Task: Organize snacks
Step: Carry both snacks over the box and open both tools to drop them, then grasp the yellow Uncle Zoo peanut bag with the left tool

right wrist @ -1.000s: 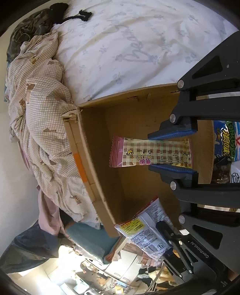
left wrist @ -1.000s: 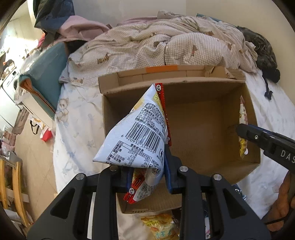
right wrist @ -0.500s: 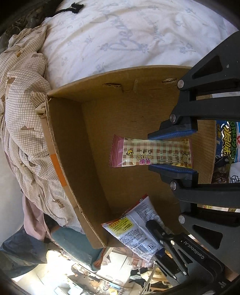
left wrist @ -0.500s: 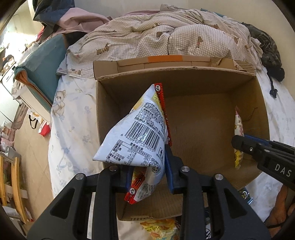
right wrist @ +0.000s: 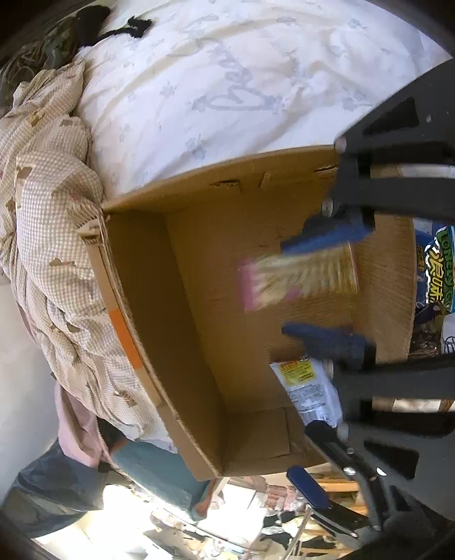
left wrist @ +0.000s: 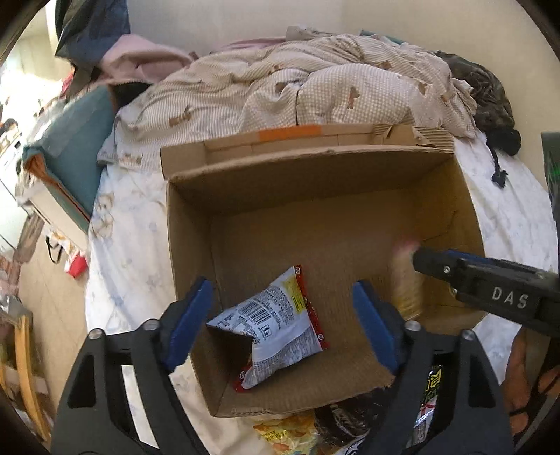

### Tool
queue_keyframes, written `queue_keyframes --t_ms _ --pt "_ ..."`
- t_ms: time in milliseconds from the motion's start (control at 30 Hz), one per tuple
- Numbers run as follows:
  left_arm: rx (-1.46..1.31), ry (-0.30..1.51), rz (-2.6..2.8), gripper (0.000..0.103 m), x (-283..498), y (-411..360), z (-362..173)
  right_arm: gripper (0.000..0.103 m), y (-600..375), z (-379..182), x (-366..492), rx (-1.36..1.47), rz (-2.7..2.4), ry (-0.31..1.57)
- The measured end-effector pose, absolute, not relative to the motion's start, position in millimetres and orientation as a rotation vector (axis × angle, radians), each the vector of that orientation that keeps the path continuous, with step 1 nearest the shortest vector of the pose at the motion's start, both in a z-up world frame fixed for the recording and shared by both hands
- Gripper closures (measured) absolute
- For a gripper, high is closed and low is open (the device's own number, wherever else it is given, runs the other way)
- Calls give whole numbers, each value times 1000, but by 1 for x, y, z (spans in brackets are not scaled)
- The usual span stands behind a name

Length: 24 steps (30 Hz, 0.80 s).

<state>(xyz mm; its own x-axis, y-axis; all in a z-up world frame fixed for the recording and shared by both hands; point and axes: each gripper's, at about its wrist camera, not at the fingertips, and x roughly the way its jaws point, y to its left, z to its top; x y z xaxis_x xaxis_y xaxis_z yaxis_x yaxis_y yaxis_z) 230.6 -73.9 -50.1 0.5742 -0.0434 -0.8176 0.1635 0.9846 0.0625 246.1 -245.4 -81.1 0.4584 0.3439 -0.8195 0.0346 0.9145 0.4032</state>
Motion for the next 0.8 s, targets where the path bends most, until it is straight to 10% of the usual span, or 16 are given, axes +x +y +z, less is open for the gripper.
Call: queue_keyframes --t_ms 800 --pt "12 882 -60 21 192 -33 -6 37 -264 -39 203 406 189 994"
